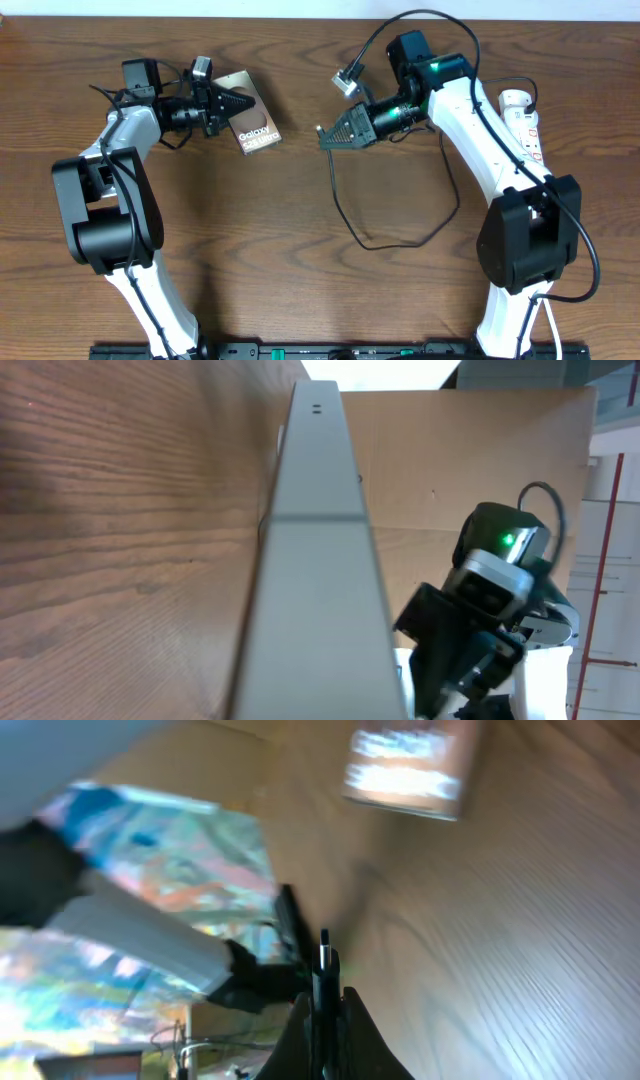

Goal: Plug charger to phone and switch on socket
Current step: 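Lift the cable plug with the right gripper toward the phone's bottom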

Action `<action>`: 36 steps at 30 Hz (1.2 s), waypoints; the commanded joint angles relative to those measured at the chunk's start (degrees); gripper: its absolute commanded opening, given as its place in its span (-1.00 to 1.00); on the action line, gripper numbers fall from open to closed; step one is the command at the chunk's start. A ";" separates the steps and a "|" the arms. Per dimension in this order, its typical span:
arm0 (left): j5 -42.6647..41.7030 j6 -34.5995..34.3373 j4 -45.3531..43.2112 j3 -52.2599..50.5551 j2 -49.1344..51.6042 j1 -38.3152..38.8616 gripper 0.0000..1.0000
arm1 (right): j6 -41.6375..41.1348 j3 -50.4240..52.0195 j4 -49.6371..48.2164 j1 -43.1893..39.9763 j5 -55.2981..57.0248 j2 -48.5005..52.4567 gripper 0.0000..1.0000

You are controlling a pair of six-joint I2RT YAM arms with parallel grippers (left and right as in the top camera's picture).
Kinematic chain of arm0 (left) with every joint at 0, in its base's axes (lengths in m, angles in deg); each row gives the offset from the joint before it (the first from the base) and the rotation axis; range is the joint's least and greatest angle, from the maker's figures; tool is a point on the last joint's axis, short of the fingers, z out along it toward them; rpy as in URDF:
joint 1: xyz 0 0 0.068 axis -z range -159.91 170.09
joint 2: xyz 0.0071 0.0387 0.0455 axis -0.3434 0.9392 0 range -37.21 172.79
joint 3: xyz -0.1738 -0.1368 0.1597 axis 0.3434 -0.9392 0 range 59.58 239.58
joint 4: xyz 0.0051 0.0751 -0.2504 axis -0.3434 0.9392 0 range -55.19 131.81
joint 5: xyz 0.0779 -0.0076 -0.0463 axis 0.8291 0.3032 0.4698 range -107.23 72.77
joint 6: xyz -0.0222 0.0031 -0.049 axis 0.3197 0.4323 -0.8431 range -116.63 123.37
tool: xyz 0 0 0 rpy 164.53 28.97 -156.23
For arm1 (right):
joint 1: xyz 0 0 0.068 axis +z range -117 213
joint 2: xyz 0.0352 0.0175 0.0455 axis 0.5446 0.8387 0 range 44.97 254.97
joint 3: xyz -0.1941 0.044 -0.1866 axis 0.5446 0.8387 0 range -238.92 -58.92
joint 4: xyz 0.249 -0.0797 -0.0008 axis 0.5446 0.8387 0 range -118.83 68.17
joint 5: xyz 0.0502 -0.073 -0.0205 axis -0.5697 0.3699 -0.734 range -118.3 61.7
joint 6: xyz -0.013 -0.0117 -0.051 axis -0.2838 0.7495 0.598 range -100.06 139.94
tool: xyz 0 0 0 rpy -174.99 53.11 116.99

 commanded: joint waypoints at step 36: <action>-3.26 -44.96 -52.17 0.42 -0.83 -0.15 -0.86 | -32.44 -0.57 -47.98 6.29 -22.18 14.32 -0.97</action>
